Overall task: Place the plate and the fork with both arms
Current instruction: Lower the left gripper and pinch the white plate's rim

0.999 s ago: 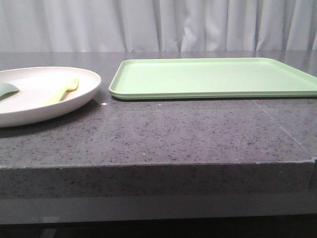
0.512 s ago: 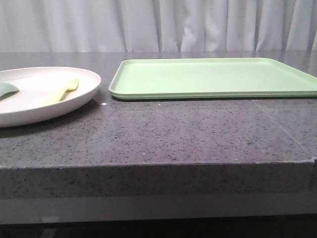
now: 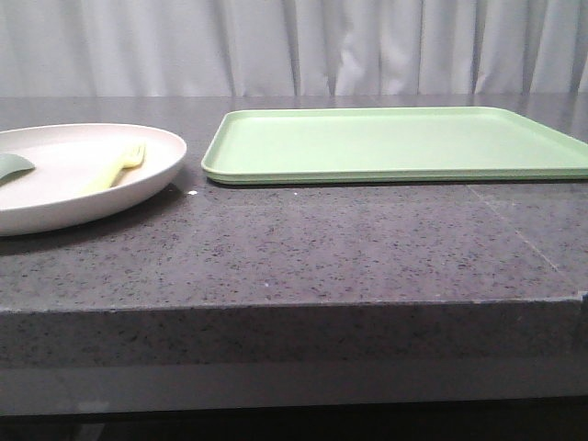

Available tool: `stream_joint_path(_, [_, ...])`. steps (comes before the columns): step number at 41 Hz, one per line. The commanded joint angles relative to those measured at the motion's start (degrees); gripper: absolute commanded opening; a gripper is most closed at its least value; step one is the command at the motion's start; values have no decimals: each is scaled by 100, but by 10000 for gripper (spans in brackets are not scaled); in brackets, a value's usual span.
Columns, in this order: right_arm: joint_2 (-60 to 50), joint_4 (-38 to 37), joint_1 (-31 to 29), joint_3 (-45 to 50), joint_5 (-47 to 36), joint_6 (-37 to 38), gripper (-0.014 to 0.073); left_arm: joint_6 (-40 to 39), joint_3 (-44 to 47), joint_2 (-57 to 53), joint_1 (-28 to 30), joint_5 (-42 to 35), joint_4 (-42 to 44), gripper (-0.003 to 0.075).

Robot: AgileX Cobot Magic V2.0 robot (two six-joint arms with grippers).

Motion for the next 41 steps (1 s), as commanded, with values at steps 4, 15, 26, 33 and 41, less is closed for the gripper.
stream_joint_path(4, [29,1,-26,-211,-437,-31,603,-14,-852,806,-8,321,-61,630])
stream_joint_path(15, [29,1,-26,-211,-437,-31,603,-14,-1976,2398,-8,1982,-93,630])
stream_joint_path(26, [29,1,-26,-211,-437,-31,603,-14,-2531,3593,-8,2523,-131,629])
stream_joint_path(33, [29,1,-26,-211,-437,-31,603,-14,-2665,4110,-8,2501,-251,630])
stream_joint_path(41, [29,1,-26,-211,-437,-31,603,-14,-2670,4466,-19,2485,-261,629])
